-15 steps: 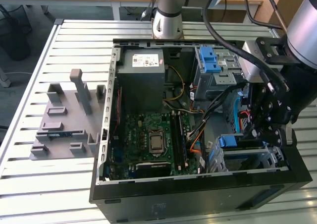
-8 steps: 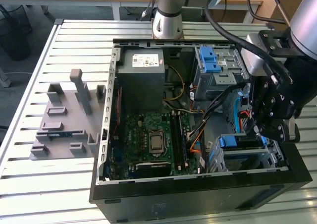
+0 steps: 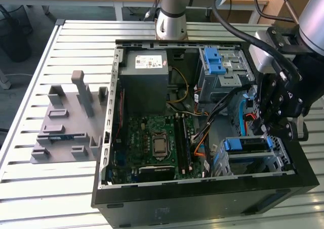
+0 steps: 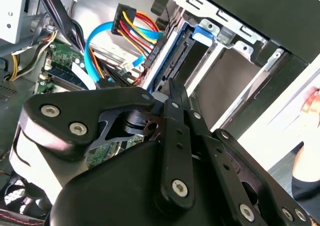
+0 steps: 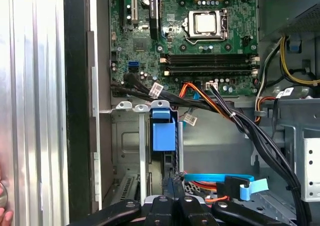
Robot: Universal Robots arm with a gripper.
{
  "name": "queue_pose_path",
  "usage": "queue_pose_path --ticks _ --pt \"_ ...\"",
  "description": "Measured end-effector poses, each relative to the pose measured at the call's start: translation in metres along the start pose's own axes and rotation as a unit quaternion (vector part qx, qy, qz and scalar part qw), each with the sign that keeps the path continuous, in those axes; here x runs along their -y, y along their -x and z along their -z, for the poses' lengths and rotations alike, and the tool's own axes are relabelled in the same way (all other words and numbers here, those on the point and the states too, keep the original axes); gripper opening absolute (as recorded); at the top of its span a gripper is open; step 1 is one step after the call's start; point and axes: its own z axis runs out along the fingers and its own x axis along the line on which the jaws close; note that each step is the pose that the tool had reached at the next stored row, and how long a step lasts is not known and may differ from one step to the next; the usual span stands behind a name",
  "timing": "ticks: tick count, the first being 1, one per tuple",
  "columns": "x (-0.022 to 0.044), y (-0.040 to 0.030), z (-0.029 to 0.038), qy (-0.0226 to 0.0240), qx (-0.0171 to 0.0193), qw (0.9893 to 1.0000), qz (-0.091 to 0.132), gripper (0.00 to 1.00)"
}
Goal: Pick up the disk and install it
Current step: 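Insert the first disk wire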
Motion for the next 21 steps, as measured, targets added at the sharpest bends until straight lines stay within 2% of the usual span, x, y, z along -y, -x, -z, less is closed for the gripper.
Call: queue_pose_path --ticks 8,15,21 --pt "0.0017 0.0069 0.0057 -0.0016 0.0001 1.0000 0.000 0.11" --pt "0.0025 0.0103 0.0058 -0.0087 0.0011 1.0000 -0.004 0.11" --pt "0.0025 0.0128 0.0041 -0.0104 0.0013 0.9999 -0.014 0.11"
